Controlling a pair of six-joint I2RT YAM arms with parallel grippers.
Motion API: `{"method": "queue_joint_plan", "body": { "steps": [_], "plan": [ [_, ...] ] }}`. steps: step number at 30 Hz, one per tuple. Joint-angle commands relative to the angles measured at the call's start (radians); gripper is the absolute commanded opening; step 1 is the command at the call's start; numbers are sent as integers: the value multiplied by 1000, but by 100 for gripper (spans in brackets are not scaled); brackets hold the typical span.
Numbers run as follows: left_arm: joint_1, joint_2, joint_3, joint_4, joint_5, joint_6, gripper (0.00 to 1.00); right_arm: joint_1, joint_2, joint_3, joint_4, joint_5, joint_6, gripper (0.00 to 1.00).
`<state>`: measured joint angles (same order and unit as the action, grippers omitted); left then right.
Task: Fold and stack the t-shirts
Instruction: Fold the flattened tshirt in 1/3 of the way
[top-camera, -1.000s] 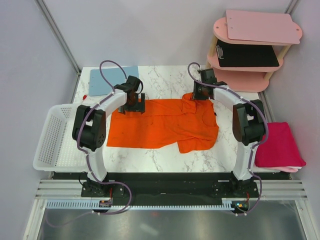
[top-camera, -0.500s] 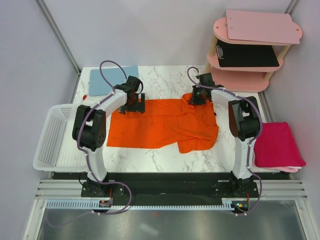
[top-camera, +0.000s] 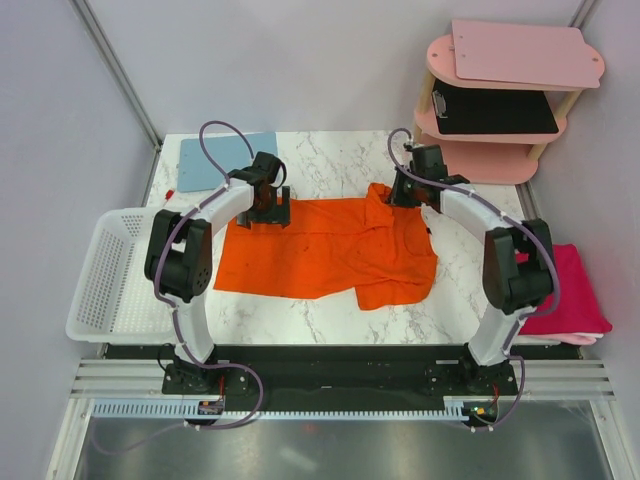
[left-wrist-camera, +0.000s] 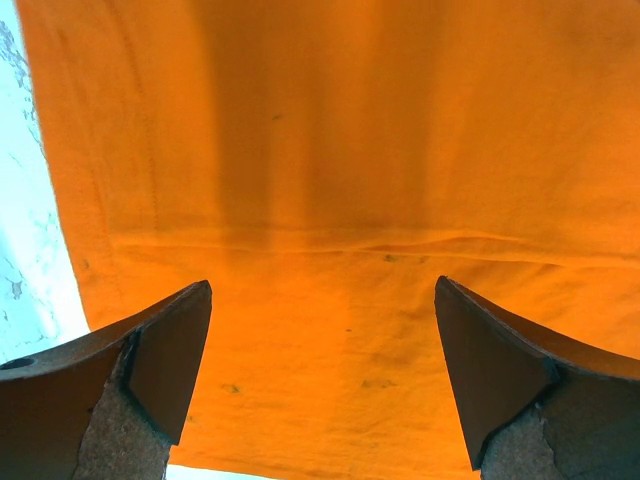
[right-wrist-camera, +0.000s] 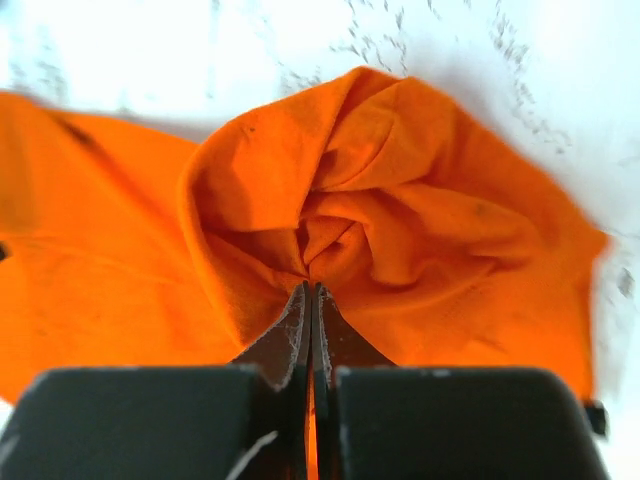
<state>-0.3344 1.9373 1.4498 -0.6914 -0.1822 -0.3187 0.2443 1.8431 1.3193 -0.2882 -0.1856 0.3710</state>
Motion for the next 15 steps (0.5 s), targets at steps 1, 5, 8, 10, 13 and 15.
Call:
{"method": "queue_joint_plan", "body": {
  "steps": [1, 5, 8, 10, 13, 15],
  "plan": [
    [-8, 2, 0, 29, -20, -13, 99, 1, -162, -64, 35, 29, 11, 0],
    [-12, 6, 3, 30, -20, -13, 99, 1, -220, -121, 23, 109, 22, 4],
    [-11, 14, 6, 30, -23, -19, 99, 1, -142, -97, -5, 97, 8, 28],
    [-12, 20, 6, 30, -26, -22, 100, 3, -73, -78, -22, 90, 0, 35],
    [-11, 34, 11, 32, -49, -23, 100, 1, -29, -75, -19, 153, 0, 40],
    [-11, 45, 21, 33, -65, -23, 99, 1, -15, -78, -19, 190, -1, 40]
  ]
}}
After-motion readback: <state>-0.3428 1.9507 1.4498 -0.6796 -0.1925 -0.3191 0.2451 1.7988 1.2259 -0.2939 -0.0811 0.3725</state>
